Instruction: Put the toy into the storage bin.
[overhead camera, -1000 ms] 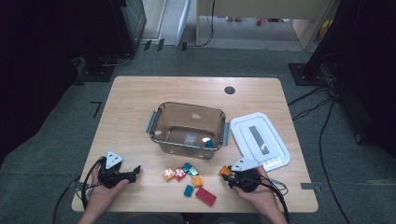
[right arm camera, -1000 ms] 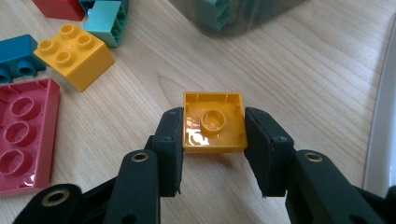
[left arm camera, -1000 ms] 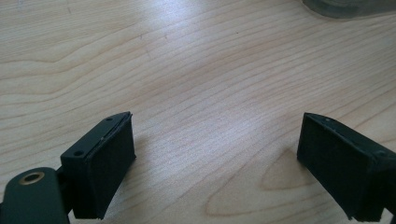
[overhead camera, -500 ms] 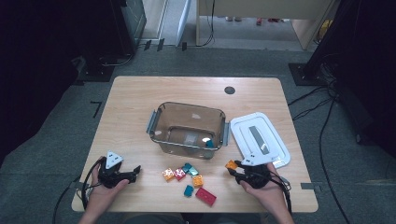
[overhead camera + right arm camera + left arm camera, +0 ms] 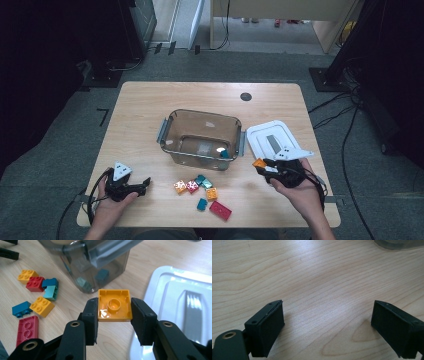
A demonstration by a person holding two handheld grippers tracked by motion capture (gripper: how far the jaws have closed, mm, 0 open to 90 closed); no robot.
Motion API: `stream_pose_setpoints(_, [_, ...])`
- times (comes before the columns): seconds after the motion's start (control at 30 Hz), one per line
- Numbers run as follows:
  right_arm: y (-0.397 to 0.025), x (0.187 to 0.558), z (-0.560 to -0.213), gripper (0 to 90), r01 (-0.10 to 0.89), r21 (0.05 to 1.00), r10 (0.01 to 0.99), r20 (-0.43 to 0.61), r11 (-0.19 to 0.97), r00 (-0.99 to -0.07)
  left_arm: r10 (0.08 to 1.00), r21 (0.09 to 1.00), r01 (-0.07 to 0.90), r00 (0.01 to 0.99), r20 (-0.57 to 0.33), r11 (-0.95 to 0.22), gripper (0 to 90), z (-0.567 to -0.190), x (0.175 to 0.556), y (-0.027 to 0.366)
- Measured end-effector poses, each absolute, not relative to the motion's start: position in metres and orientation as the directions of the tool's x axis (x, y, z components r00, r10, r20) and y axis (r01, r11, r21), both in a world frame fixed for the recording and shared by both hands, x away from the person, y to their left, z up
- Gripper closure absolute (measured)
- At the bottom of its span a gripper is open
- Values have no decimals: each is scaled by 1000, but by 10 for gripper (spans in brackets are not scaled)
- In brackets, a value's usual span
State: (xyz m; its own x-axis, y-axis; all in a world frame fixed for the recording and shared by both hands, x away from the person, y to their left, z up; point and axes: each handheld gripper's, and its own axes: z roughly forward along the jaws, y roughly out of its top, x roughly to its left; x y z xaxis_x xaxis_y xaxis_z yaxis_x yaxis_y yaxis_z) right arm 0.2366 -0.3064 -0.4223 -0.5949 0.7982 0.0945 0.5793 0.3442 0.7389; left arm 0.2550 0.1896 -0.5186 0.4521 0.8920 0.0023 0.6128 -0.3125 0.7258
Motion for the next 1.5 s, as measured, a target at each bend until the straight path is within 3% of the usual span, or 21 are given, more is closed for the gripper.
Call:
stream_pose_setpoints(0.4, [-308, 251, -388, 602, 575, 744, 791, 104, 341, -603, 892, 726, 613, 452, 2, -312, 109, -519, 255, 190])
stream_pose_setpoints(0.83, [-269, 282, -362, 602, 539, 756, 757, 90, 371, -648, 892, 726, 613, 452, 3, -314, 109, -519, 255, 190])
stream_pose_setpoints(1.4, [-205, 330, -372, 599, 580, 687, 733, 101, 437, -673, 892, 726, 612, 452, 3, -313, 110, -519, 255, 190])
stream_pose_setpoints(1.5, [-201, 334, -375, 539, 584, 686, 732, 109, 434, -673, 892, 726, 612, 452, 3, -313, 110, -519, 255, 190])
